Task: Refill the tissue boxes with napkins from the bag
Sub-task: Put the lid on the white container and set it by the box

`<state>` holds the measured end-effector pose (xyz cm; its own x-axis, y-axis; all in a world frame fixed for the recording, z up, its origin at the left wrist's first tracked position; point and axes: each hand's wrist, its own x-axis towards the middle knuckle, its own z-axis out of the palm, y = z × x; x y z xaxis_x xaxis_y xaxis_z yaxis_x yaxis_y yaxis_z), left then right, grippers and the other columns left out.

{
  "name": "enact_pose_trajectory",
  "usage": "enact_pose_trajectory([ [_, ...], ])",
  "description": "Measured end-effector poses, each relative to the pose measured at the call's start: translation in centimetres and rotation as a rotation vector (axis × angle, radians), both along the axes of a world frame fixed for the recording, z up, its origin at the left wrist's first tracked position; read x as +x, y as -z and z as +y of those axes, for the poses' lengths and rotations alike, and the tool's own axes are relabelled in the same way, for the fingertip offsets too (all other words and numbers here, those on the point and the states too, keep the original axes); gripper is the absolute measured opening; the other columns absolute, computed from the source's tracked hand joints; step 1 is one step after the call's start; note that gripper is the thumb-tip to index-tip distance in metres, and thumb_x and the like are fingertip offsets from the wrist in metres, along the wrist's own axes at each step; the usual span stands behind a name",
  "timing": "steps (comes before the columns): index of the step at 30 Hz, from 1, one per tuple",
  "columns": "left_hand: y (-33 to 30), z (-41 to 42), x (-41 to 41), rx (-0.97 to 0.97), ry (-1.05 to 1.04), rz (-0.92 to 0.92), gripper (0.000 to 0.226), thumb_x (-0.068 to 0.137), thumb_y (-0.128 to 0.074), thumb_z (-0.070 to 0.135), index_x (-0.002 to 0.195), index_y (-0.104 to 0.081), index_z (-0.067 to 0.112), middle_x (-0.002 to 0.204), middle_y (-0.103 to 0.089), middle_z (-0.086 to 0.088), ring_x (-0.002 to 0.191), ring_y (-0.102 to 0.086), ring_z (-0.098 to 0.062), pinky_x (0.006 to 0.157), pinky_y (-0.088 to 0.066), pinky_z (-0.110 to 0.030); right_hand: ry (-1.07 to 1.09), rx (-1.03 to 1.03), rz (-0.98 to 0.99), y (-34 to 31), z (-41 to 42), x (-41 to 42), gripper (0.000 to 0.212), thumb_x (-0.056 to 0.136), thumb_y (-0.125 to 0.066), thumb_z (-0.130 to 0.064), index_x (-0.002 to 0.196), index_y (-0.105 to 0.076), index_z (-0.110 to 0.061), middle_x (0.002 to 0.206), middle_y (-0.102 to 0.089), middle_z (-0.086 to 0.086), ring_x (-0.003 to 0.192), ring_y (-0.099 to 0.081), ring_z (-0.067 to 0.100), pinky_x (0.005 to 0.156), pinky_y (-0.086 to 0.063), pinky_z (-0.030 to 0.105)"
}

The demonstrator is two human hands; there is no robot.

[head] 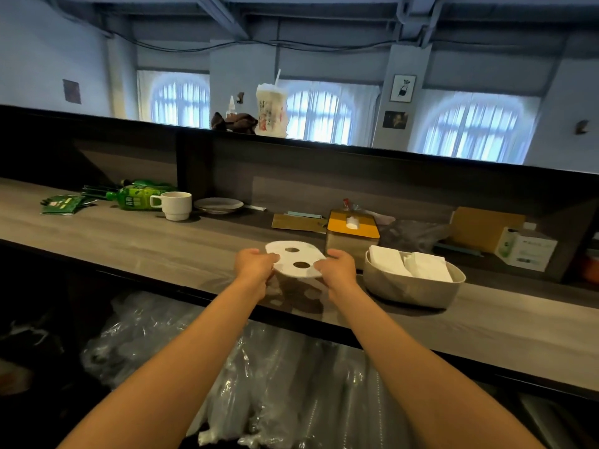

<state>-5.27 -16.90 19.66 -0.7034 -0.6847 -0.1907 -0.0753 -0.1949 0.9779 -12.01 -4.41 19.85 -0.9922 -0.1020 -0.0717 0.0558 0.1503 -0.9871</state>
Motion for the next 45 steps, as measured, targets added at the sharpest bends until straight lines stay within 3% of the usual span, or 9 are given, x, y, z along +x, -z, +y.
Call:
enact_pose_trajectory([
  [5, -2.0, 1.2, 0.2, 0.145, 0.032, 0.029, 0.025, 0.093, -0.069, 0.03, 0.102, -0.061, 0.008, 0.087, -0.061, -0.007, 0.075, -0.054, -0.016, 0.064, -0.05, -0.026, 0.033, -0.232, 0.115, -2.4, 2.4, 0.3, 0.048, 0.09, -0.063, 0.004, 0.135, -0.054, -0.011, 0.13, -0.055, 0.002, 0.117, -0.054, 0.023, 0.1, -0.05, 0.039],
  [9, -3.7, 3.7, -0.2, 0.266, 0.105, 0.116, 0.021, 0.096, -0.065, 0.028, 0.108, -0.059, 0.012, 0.092, -0.065, -0.006, 0.065, -0.053, -0.01, 0.044, -0.045, -0.018, 0.075, -0.295, 0.158, -4.5, 5.2, 0.3, 0.041, 0.092, -0.065, -0.007, 0.13, -0.058, -0.019, 0.133, -0.055, 0.004, 0.118, -0.054, 0.027, 0.098, -0.053, 0.045],
  [14, -5.3, 9.3, -1.2, 0.279, 0.089, 0.2, 0.015, 0.096, -0.065, 0.027, 0.09, -0.06, 0.015, 0.084, -0.065, -0.004, 0.067, -0.059, -0.012, 0.052, -0.051, -0.02, 0.078, -0.463, 0.035, -6.2, 9.4, 1.2, 0.036, 0.096, -0.061, -0.013, 0.131, -0.054, -0.014, 0.123, -0.058, 0.005, 0.106, -0.057, 0.024, 0.074, -0.057, 0.032],
  [16, -5.2, 11.8, -1.9, 0.251, 0.122, 0.205, 0.013, 0.095, -0.067, 0.027, 0.091, -0.061, 0.015, 0.086, -0.067, -0.005, 0.069, -0.061, -0.013, 0.054, -0.054, -0.022, 0.083, -0.473, 0.014, -6.2, 10.9, 1.2, 0.036, 0.092, -0.064, -0.005, 0.125, -0.055, -0.016, 0.122, -0.059, 0.007, 0.106, -0.06, 0.025, 0.082, -0.058, 0.038],
  [22, -4.9, 14.8, -3.9, 0.235, 0.139, 0.272, 0.035, 0.089, -0.072, 0.017, 0.122, -0.059, 0.012, 0.109, -0.066, -0.009, 0.093, -0.066, -0.021, 0.074, -0.061, -0.034, 0.169, -0.243, 0.073, -6.1, 17.7, -1.0, 0.041, 0.092, -0.064, -0.008, 0.131, -0.052, -0.016, 0.109, -0.054, 0.005, 0.097, -0.054, 0.022, 0.085, -0.056, 0.035],
  [27, -4.2, 15.7, -6.3, -0.176, 0.217, 0.234, 0.037, 0.097, -0.059, 0.012, 0.134, -0.058, 0.016, 0.121, -0.061, -0.005, 0.092, -0.061, -0.016, 0.077, -0.057, -0.032, 0.192, -0.061, 0.132, -5.2, 21.2, -3.7, 0.032, 0.09, -0.069, -0.017, 0.121, -0.061, -0.009, 0.112, -0.059, 0.006, 0.086, -0.053, 0.018, 0.083, -0.052, 0.036],
  [35, -4.0, 18.5, -10.6, -0.669, 0.179, 0.121, 0.046, 0.102, -0.046, 0.027, 0.146, -0.044, 0.014, 0.145, -0.048, -0.005, 0.118, -0.051, -0.022, 0.082, -0.038, -0.026, 0.372, 0.089, 0.292, -4.4, 21.3, -8.6, 0.047, 0.092, -0.065, -0.017, 0.137, -0.053, -0.008, 0.131, -0.059, 0.008, 0.113, -0.057, 0.024, 0.093, -0.047, 0.032],
  [42, -1.5, 17.9, -14.2, -0.667, 0.178, -0.054, 0.038, 0.099, -0.047, 0.029, 0.118, -0.062, -0.001, 0.118, -0.061, -0.023, 0.105, -0.06, -0.037, 0.077, -0.049, -0.042, 0.257, 0.443, 0.199, -2.2, 21.1, -11.2, 0.041, 0.094, -0.056, -0.029, 0.124, -0.054, -0.001, 0.103, -0.059, 0.01, 0.088, -0.056, 0.024, 0.06, -0.04, 0.029],
  [45, -0.8, 17.7, -14.5, -0.673, 0.182, -0.094, 0.038, 0.099, -0.048, 0.03, 0.115, -0.064, -0.001, 0.109, -0.064, -0.021, 0.096, -0.061, -0.034, 0.067, -0.043, -0.039, 0.235, 0.491, 0.202, -1.3, 21.1, -11.5, 0.033, 0.095, -0.054, -0.028, 0.119, -0.054, -0.004, 0.111, -0.059, 0.011, 0.092, -0.053, 0.025, 0.066, -0.039, 0.029],
])
